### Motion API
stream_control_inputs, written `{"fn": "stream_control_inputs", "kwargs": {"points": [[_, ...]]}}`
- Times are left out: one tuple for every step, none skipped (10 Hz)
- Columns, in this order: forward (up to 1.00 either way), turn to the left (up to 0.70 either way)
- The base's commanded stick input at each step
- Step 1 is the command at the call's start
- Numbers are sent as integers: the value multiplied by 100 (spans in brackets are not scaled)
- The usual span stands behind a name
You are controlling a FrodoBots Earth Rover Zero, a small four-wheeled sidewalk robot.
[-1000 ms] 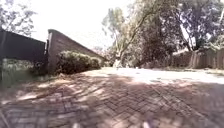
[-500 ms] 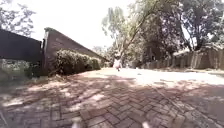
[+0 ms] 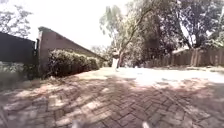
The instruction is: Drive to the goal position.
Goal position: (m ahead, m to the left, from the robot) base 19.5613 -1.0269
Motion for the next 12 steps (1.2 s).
{"fn": "stream_control_inputs", "kwargs": {"points": [[70, 0], [70, -3], [70, -19], [70, -35], [70, -35], [70, -35], [70, -35], [70, -35], [70, -35], [70, -35], [70, -35], [70, -35]]}}
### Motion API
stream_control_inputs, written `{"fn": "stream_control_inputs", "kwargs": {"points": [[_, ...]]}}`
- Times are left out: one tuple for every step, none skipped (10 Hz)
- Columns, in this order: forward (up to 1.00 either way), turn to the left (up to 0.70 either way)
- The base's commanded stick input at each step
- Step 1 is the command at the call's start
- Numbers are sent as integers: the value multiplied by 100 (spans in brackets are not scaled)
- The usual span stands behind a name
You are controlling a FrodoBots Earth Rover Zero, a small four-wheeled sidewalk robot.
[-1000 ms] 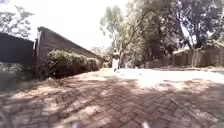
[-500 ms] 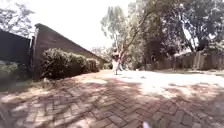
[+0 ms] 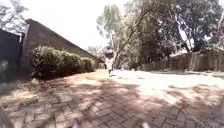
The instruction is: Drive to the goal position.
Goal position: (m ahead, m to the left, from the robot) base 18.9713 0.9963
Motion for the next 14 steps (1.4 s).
{"fn": "stream_control_inputs", "kwargs": {"points": [[70, -32], [70, -16], [70, 0], [70, 0], [70, 0], [70, -35], [70, -35], [70, -35], [70, -35], [70, -25], [70, -8], [70, 0], [70, 0], [70, 0]]}}
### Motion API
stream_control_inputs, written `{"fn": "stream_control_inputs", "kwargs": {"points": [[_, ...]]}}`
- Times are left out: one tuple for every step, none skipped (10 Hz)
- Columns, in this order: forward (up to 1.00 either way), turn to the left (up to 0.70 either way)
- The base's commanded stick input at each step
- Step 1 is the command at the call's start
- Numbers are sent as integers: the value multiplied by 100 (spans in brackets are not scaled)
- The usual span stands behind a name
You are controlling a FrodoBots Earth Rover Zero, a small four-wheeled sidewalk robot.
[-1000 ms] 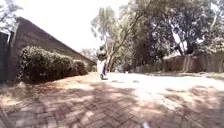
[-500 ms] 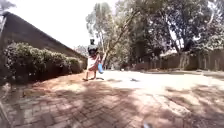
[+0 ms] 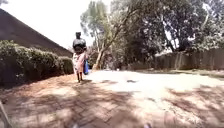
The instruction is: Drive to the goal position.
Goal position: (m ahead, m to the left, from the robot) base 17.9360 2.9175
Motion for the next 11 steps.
{"fn": "stream_control_inputs", "kwargs": {"points": [[70, 0], [70, 0], [70, 0], [70, 0], [70, 0], [70, 0], [70, 0], [70, 0], [70, 0], [70, 0], [70, 0]]}}
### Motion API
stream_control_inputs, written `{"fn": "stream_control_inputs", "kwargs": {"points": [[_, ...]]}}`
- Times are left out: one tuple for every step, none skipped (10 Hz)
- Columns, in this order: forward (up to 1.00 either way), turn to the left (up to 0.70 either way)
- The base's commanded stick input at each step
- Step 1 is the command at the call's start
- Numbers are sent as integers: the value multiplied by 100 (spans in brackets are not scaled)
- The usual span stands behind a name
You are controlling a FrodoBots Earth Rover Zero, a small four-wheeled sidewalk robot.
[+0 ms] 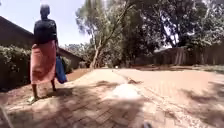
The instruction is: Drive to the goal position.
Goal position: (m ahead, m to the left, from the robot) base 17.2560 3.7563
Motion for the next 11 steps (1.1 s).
{"fn": "stream_control_inputs", "kwargs": {"points": [[70, 0], [70, 35], [70, 35], [70, 4], [70, 15], [70, 25], [70, 30], [70, 35], [70, 21], [70, 8], [70, 0]]}}
